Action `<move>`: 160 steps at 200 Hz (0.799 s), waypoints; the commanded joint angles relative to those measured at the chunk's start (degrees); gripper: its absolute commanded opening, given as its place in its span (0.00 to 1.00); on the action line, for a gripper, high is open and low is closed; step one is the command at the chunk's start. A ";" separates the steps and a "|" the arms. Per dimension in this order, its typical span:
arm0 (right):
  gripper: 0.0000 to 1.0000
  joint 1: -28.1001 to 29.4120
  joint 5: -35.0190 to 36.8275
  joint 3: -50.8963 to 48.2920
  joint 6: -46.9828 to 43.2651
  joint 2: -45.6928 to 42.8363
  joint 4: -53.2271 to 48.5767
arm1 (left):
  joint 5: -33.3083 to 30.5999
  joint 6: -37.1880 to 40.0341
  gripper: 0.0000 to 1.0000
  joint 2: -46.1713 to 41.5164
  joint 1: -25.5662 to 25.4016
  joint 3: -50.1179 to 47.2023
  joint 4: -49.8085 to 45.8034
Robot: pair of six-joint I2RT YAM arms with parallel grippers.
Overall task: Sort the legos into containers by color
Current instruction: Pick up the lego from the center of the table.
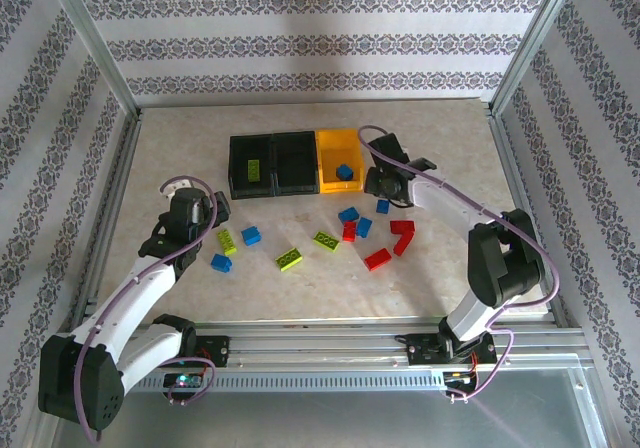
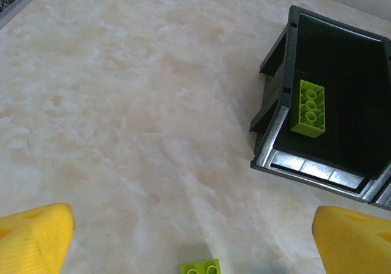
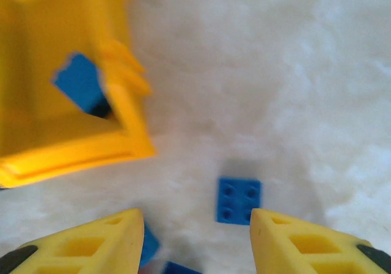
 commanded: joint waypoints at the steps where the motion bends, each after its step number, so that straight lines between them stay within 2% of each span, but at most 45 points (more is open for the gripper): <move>1: 0.52 -1.30 -2.23 -1.53 1.83 0.11 -0.96 | 0.22 -0.15 1.00 -0.34 0.98 -0.44 0.83; 51: 0.56 -2.68 -6.09 1.38 -0.23 6.30 -0.34 | 0.21 -0.29 1.00 -0.01 1.05 -0.12 0.17; 160: 0.52 -4.44 -5.67 2.93 -0.82 14.29 0.49 | -0.31 -0.52 1.00 -0.60 1.07 -0.78 -0.49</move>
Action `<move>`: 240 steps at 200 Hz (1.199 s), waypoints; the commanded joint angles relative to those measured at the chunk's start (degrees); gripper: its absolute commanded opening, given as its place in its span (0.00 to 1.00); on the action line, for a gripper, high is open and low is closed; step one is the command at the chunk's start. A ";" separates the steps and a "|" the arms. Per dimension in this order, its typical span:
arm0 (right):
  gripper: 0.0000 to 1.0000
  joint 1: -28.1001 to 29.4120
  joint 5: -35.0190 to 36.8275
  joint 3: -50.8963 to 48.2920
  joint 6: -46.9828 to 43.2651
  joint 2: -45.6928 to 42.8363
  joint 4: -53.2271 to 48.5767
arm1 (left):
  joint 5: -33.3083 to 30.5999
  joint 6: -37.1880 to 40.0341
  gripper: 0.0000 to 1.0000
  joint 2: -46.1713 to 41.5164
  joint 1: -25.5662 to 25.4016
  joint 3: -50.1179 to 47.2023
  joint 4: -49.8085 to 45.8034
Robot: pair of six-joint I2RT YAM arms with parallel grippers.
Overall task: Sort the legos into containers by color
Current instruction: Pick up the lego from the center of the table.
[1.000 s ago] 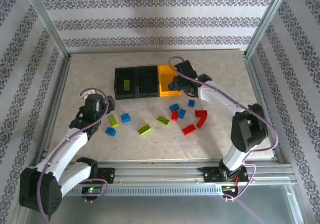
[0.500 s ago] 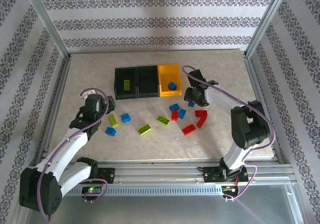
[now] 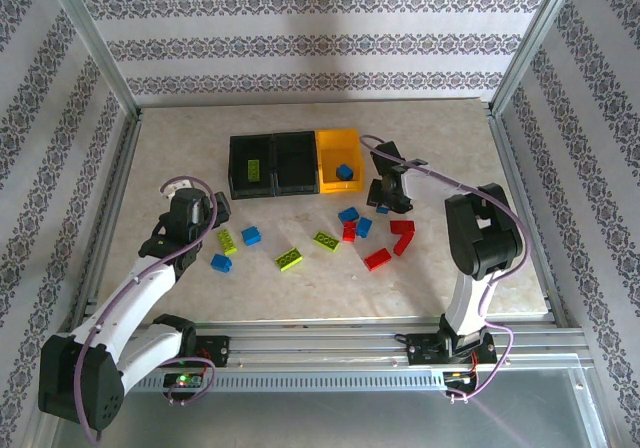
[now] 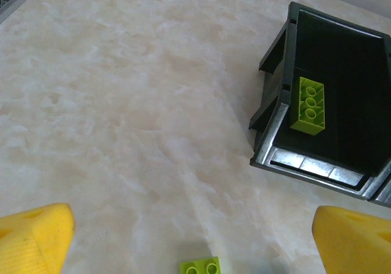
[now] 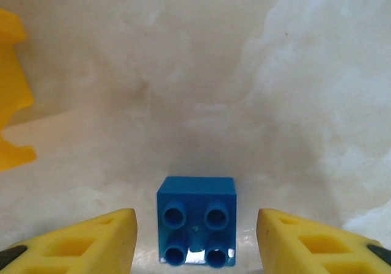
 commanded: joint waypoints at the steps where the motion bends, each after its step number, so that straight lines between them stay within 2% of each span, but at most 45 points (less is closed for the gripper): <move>1: 0.52 -0.68 -0.42 1.44 -1.17 1.91 0.39 | -0.65 -0.50 1.00 -0.67 1.06 -0.63 -0.47; 42: 0.46 -0.79 -1.26 1.88 -1.24 3.56 1.20 | -0.79 -0.42 1.00 -0.68 1.06 -0.48 -0.94; 87: 0.30 -0.72 -2.01 1.82 -0.99 3.54 0.94 | -1.33 -0.28 1.00 -1.48 1.15 -1.78 -0.55; 118: 0.23 -0.31 -1.05 0.89 -0.99 0.98 0.15 | -1.12 -0.36 1.00 -1.15 1.22 -2.06 0.85; 183: 0.21 4.77 3.17 4.35 -2.87 -7.04 -3.23 | -0.89 -0.23 1.00 -1.46 1.27 -1.53 0.17; 213: 0.22 7.63 4.10 10.27 -4.63 -6.66 -4.60 | -1.15 -0.26 1.00 -2.00 1.36 -2.02 -0.30; 240: 0.22 8.98 4.00 16.51 -6.59 -2.78 -5.33 | -0.43 -0.35 1.00 -1.98 1.40 -2.04 0.23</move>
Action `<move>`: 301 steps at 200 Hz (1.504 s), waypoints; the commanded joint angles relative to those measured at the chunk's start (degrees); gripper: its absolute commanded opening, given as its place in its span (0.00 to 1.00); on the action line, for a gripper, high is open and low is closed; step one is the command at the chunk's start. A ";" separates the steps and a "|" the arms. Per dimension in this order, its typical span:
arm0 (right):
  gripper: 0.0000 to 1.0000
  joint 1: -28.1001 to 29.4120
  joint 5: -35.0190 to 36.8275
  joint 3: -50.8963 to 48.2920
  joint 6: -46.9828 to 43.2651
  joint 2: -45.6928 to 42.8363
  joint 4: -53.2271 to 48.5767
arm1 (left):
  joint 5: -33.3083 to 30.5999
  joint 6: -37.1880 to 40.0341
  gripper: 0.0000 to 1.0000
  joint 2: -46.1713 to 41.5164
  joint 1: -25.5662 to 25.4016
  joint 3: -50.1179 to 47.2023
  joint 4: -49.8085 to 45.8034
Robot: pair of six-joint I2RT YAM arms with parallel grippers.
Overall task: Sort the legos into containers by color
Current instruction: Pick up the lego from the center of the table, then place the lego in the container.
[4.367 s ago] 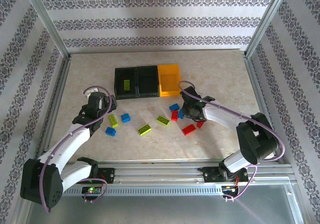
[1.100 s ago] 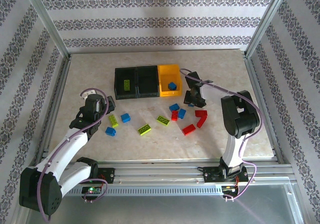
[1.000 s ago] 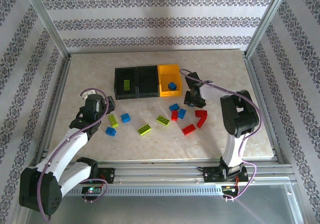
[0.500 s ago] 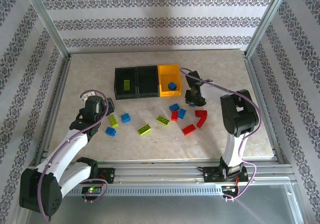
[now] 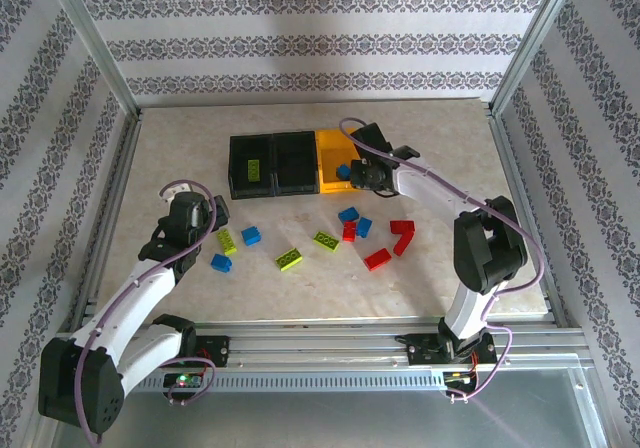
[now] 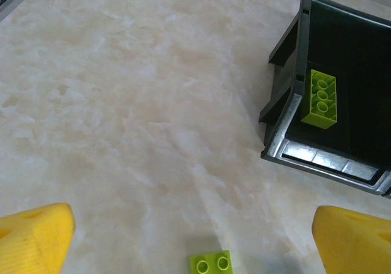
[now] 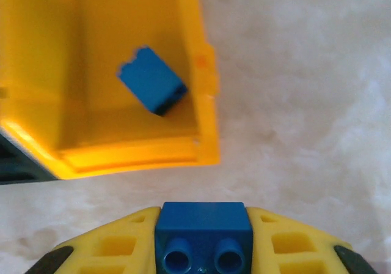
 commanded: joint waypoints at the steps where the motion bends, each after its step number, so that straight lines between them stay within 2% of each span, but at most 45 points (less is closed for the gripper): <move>1: 0.22 0.90 1.78 5.65 -2.80 2.98 -2.24 | -0.20 -0.38 1.00 -0.80 1.03 -0.33 0.26; 83: 0.24 1.32 1.42 24.62 -6.92 18.93 -4.48 | 0.51 -0.25 1.00 -1.06 1.08 -0.17 -0.62; 128: 0.27 1.14 1.22 31.08 -7.65 24.78 -6.12 | 0.00 -0.01 1.00 -1.42 1.27 -0.03 -1.45; 208: 0.43 0.24 -0.39 32.40 -7.15 26.24 -6.09 | 0.05 0.63 1.00 -2.05 1.20 0.64 -1.97; 301: 0.47 0.85 -0.27 29.19 -6.58 21.78 -5.57 | -0.28 0.73 1.00 -2.23 1.21 1.43 -3.37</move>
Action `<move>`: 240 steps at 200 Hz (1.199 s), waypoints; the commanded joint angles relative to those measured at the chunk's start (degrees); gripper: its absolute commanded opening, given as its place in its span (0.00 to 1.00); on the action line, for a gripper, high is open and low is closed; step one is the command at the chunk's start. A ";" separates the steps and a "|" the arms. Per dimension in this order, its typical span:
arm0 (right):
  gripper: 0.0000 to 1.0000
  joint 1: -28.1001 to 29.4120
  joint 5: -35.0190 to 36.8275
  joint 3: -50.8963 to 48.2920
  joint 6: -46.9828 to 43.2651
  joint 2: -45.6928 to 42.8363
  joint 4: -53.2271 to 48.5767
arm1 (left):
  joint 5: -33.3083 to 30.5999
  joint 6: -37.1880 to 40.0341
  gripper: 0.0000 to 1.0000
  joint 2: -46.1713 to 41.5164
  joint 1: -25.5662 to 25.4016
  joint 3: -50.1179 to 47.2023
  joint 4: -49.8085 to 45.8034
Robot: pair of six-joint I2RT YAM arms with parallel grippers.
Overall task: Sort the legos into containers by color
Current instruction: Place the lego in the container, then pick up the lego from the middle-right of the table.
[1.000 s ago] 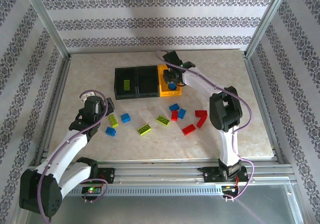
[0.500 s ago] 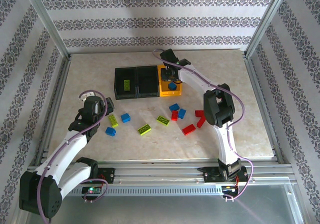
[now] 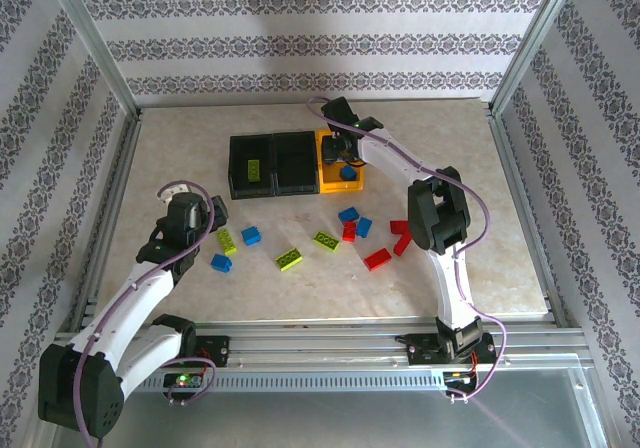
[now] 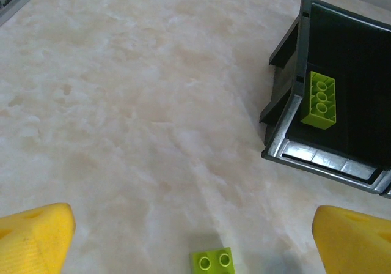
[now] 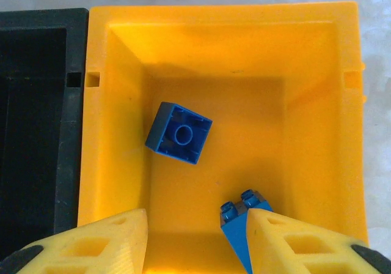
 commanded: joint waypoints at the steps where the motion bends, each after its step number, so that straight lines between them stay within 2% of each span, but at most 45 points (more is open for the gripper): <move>1: 0.47 0.25 0.26 -1.58 0.15 -3.52 -0.47 | -0.53 0.69 1.00 -0.92 0.88 1.43 -1.98; 122: 0.51 1.49 7.24 -29.46 6.44 -27.24 4.15 | 0.00 0.60 1.00 -0.91 1.01 1.09 -1.68; 183: 0.52 1.22 11.82 -47.13 13.87 -39.50 3.24 | 0.33 0.72 1.00 -0.53 1.01 0.73 -1.37; 240: 0.53 -0.85 10.98 -59.61 20.42 -47.58 -0.25 | 1.20 0.60 1.00 0.40 1.05 0.82 -0.54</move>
